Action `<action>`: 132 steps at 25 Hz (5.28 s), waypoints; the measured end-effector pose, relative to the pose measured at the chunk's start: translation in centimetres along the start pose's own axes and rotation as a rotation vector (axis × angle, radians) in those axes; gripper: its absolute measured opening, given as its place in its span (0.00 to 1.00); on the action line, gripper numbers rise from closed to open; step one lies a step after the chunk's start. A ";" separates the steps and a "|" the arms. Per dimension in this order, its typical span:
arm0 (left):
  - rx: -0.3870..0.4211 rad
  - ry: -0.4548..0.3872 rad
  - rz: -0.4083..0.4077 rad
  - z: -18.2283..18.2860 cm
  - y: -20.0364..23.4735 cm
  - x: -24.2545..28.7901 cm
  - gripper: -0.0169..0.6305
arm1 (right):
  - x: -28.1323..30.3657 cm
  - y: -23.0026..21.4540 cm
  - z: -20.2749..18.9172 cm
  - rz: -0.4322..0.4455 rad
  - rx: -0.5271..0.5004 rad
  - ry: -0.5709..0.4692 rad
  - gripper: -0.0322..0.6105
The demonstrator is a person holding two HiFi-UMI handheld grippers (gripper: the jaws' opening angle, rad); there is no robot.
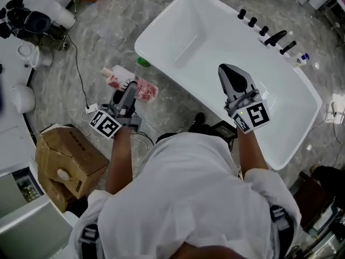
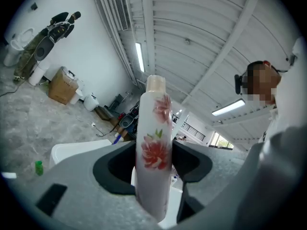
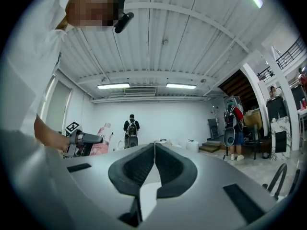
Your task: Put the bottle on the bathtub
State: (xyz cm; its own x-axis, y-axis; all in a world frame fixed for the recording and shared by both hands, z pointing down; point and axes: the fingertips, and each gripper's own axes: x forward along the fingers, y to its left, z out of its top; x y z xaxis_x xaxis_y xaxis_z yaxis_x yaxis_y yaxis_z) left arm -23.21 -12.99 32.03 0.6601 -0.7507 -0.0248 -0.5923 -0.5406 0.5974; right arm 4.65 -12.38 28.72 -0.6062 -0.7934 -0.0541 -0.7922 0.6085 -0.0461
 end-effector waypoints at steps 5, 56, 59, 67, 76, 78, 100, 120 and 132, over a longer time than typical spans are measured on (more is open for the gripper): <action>0.052 0.010 -0.010 2.8 2.1 3.4 0.38 | 1.8 -3.4 -0.2 -0.047 0.001 0.001 0.08; 0.459 0.304 -0.498 -1.8 13.9 50.1 0.38 | 13.7 -31.5 -10.9 -0.789 0.025 0.073 0.08; 0.495 0.289 -0.493 -3.1 14.9 52.5 0.38 | 13.8 -33.8 -13.0 -0.808 0.003 0.091 0.08; 0.523 0.309 -0.536 -11.0 19.8 59.2 0.38 | 14.6 -38.4 -21.5 -0.857 -0.039 0.154 0.08; 0.528 0.316 -0.551 -18.4 23.9 64.7 0.38 | 19.0 -43.2 -31.9 -0.790 0.048 0.211 0.08; 0.542 0.320 -0.555 -19.7 24.3 66.3 0.38 | 19.8 -44.2 -33.7 -0.763 0.026 0.254 0.08; 0.566 0.240 -0.552 -26.8 28.2 77.9 0.38 | 23.0 -48.5 -41.9 -0.724 0.020 0.272 0.08; 0.569 0.230 -0.538 -29.1 29.5 83.9 0.38 | 21.1 -46.5 -43.9 -0.716 0.003 0.271 0.08; 0.584 0.230 -0.548 -29.3 29.5 83.8 0.39 | 20.4 -46.4 -45.5 -0.734 0.040 0.281 0.08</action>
State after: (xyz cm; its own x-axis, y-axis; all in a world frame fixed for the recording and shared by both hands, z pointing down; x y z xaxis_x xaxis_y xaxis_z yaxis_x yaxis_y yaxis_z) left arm 28.21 -80.69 71.06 0.9650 -0.2618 0.0116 -0.2621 -0.9644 0.0349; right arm 25.90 -57.52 75.12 0.0725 -0.9634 0.2581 -0.9970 -0.0773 -0.0088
